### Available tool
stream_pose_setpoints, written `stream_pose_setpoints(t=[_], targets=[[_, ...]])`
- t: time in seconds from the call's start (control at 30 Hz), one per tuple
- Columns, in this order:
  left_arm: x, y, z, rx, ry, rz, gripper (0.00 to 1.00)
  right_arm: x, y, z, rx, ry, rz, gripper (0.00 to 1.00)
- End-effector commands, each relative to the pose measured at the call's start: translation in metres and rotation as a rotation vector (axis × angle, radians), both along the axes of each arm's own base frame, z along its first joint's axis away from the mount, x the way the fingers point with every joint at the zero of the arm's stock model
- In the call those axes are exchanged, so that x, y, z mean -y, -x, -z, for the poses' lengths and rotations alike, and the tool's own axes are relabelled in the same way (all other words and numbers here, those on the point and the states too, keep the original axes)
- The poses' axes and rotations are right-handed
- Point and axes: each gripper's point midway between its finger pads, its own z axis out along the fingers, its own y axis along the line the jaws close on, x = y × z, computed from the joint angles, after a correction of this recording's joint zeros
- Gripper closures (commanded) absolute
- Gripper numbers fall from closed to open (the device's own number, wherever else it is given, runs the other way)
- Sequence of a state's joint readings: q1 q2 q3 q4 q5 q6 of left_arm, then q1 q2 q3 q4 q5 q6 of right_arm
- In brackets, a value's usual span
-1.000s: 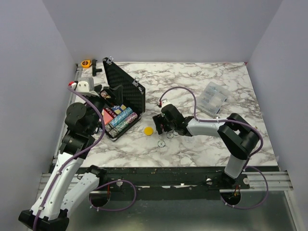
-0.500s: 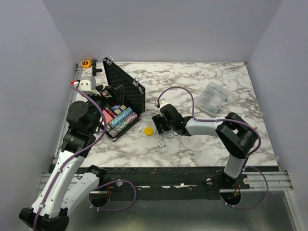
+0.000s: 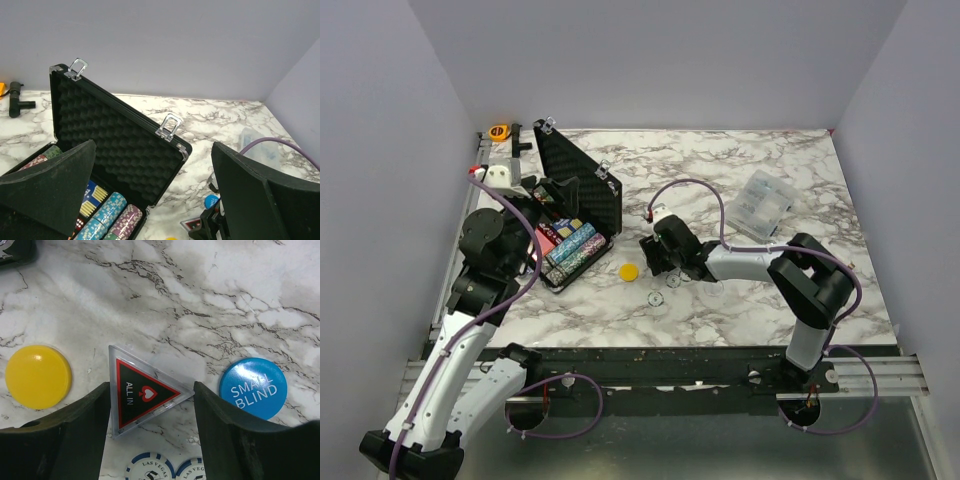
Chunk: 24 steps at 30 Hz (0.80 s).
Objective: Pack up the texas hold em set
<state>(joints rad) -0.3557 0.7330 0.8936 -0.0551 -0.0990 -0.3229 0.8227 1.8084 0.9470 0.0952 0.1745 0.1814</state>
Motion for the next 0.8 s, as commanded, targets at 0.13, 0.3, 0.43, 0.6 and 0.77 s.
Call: stream_pose_setpoints(t=[0.13,0.3,0.43,0.6,0.77], targets=[[0.012,0.001,0.012,-0.103,0.026,0.031,0.02,0.003,0.009,0.002,-0.002,-0.023,-0.008,0.50],[0.023,0.016,0.078,-0.290,0.082,0.090,0.01,0.003,0.011,-0.029,0.064,-0.107,-0.014,0.59],[0.042,0.040,0.122,-0.450,0.131,0.241,0.01,-0.001,0.021,-0.054,0.105,-0.207,-0.055,0.64],[0.074,0.059,0.150,-0.632,0.273,0.521,0.01,-0.021,0.045,-0.089,0.126,-0.361,-0.219,0.67],[0.095,0.062,0.179,-0.826,0.431,0.679,0.12,-0.034,0.074,-0.117,0.144,-0.485,-0.375,0.67]])
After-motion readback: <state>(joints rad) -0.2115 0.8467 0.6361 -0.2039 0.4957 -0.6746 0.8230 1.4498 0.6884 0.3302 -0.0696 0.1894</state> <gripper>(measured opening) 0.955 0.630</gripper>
